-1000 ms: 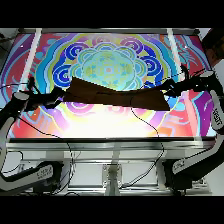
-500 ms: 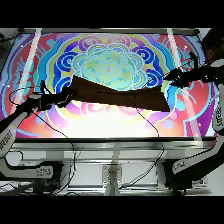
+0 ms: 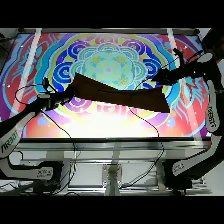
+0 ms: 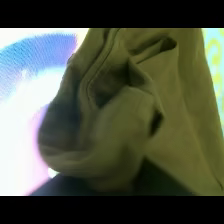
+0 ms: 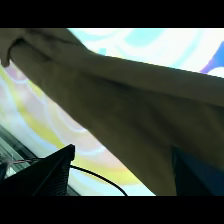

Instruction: Fold the clothes and pants, and hang the long-sleeved shirts on hangers.

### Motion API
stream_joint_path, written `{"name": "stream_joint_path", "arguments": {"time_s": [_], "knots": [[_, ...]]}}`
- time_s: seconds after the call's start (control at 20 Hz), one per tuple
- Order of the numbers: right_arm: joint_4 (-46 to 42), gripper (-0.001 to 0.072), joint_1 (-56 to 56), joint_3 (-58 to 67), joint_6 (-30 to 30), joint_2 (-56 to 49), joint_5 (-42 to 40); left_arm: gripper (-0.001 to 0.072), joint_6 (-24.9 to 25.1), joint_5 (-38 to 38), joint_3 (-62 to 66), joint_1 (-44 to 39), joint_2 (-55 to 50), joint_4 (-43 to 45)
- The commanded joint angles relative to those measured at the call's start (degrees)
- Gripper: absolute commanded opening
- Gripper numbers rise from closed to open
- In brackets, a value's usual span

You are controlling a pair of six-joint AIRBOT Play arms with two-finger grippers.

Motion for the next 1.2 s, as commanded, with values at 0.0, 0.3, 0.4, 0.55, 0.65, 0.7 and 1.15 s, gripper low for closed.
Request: {"name": "stream_joint_path", "arguments": {"time_s": [0.0, 0.3, 0.4, 0.55, 0.65, 0.7, 1.15], "knots": [[-0.07, 0.0689, 5.68, 0.07, -3.8, 0.04, 0.42, 0.0071, 0.39, 3.98, 0.07, -0.26, 0.02, -0.42], [-0.7, 0.0521, 12.52, 0.02, -6.14, 0.04, -4.83, 0.0024, 5.95, 3.89, 0.09, 0.96, 3.17, -0.15], [-0.7, 0.0033, 14.12, 0.02, -6.14, 0.02, -8.79, 0.0024, 14.08, 3.3, 0.09, 0.87, 6.56, -0.15], [-0.7, 0.001, 17.35, 0.02, -6.12, -0.09, -16.24, 0.0023, 21.4, 3.26, 0.09, -0.31, 13.62, 1.86], [-0.79, 0.0009, 20.46, 0.02, -5.38, -0.85, -21.18, 0.0023, 24.65, 3.26, 0.09, -1.95, 18.47, 5.25], [-0.85, 0.0008, 22.14, 0.02, -4.37, -1.57, -22.62, 0.0023, 24.68, 3.28, 0.09, -2.89, 20.63, 6.93], [-0.96, 0.0007, 41.75, 0.02, 6.03, -12.35, -34.38, 0.0023, 26.36, 3.52, 0.22, -12.96, 29.09, 8.72]]}}
